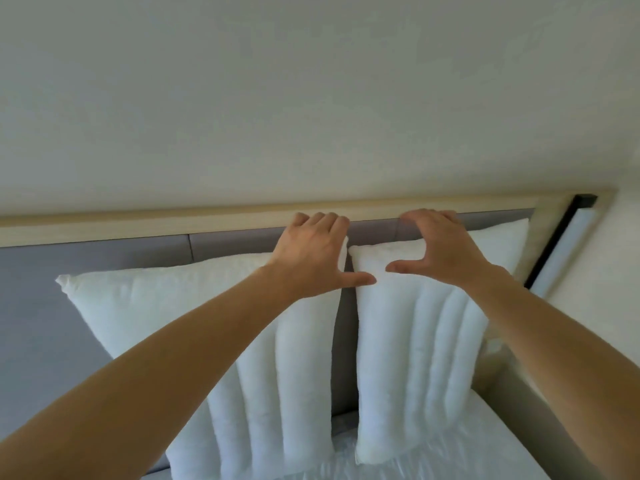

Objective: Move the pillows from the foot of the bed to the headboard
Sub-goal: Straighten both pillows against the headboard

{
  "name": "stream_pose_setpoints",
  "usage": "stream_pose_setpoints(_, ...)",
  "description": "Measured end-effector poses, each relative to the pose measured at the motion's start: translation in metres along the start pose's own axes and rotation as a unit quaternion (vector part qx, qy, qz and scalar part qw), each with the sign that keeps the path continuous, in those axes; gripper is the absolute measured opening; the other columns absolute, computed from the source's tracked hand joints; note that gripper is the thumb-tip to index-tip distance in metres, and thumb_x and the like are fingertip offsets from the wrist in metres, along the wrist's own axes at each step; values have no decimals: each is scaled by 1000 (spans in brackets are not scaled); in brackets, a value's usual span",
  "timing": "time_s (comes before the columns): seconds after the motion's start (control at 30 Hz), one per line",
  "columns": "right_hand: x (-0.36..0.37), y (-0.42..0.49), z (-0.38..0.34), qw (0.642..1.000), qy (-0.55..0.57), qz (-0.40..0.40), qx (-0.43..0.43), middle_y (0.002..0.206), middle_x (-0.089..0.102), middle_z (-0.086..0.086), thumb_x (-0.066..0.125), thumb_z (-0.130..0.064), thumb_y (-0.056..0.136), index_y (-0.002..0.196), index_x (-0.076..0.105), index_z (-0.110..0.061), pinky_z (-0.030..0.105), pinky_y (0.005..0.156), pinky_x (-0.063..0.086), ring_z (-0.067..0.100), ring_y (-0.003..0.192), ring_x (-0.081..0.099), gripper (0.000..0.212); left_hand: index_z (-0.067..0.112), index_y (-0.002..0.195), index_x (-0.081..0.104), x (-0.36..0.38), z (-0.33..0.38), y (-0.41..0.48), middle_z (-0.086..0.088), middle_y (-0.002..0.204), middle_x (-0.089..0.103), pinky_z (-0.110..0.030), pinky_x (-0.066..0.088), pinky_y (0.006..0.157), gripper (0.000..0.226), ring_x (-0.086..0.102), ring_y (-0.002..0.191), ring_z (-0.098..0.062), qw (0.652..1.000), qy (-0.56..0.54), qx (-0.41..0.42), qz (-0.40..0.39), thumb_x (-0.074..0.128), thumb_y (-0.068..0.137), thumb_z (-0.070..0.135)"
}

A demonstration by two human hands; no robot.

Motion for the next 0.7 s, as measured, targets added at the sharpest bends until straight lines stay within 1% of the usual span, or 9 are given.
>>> stream_pose_setpoints(0.1, -1, -19, 60, 997, -42, -38, 54, 140, 58, 0, 54, -95, 60, 143, 47, -19, 37, 115, 28, 21, 132, 50, 113, 14, 124, 51, 26, 45, 37, 0, 113, 60, -40, 39, 100, 97, 56, 107, -23, 999, -20, 20, -21, 48, 69, 94)
stream_pose_setpoints(0.2, 7, -29, 106, 990, -75, -86, 88, 150, 50, 1, 58, -95, 59, 149, 39, -19, 36, 118, 22, 19, 139, 42, 119, 12, 131, 49, 61, 75, 67, -3, 127, 59, -41, 36, 107, 100, 53, 120, -25, 997, -41, 17, -68, 53, 70, 92)
stream_pose_setpoints(0.23, 12, -30, 118, 987, -82, -100, 97, 152, 48, 1, 60, -94, 59, 150, 37, -18, 36, 119, 21, 20, 141, 41, 121, 12, 131, 48, 72, 82, 74, -4, 130, 58, -40, 36, 107, 99, 52, 122, -25, 995, -45, 13, -84, 55, 70, 91)
stream_pose_setpoints(0.3, 23, -27, 138, 983, -87, -121, 104, 154, 45, 2, 63, -92, 59, 151, 36, -17, 36, 120, 18, 19, 142, 38, 122, 14, 126, 50, 95, 91, 86, -3, 124, 60, -39, 38, 101, 95, 55, 116, -24, 993, -44, -2, -111, 57, 70, 90)
stream_pose_setpoints(0.37, 35, -21, 152, 983, -84, -133, 99, 153, 46, -1, 60, -95, 54, 149, 37, -19, 36, 119, 18, 17, 142, 39, 124, 16, 122, 51, 113, 93, 93, -2, 118, 61, -39, 40, 95, 92, 57, 110, -23, 991, -43, -28, -127, 60, 67, 89)
stream_pose_setpoints(0.47, 52, -12, 164, 983, -68, -146, 89, 144, 53, -5, 58, -98, 48, 141, 45, -22, 37, 117, 21, 16, 136, 45, 121, 18, 116, 52, 129, 94, 97, 0, 111, 63, -38, 43, 87, 89, 59, 101, -23, 989, -35, -50, -132, 62, 65, 90)
stream_pose_setpoints(0.53, 59, -10, 168, 985, -67, -142, 75, 135, 57, -6, 58, -99, 44, 134, 50, -23, 38, 115, 25, 17, 130, 49, 118, 19, 113, 51, 132, 94, 98, 1, 106, 63, -36, 41, 78, 85, 60, 95, -23, 989, -30, -58, -130, 65, 65, 87)
stream_pose_setpoints(0.63, 65, -11, 171, 984, -100, -141, 40, 119, 59, -7, 58, -100, 40, 125, 53, -21, 41, 107, 34, 19, 117, 55, 116, 18, 110, 52, 133, 95, 96, 1, 102, 63, -35, 35, 71, 76, 61, 92, -24, 989, -29, -63, -130, 68, 71, 81)
stream_pose_setpoints(0.7, 65, -16, 173, 985, -111, -125, 36, 108, 59, -6, 59, -100, 42, 114, 56, -18, 40, 101, 37, 21, 106, 57, 109, 17, 106, 52, 131, 99, 95, 0, 99, 64, -34, 34, 69, 67, 61, 89, -25, 991, -32, -56, -121, 68, 77, 75)
Point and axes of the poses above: each hand's wrist, its own y-axis towards the middle knuckle, its own x-axis out of the palm, z = x × y, the point moved 8 cm from there along y, towards the middle knuckle
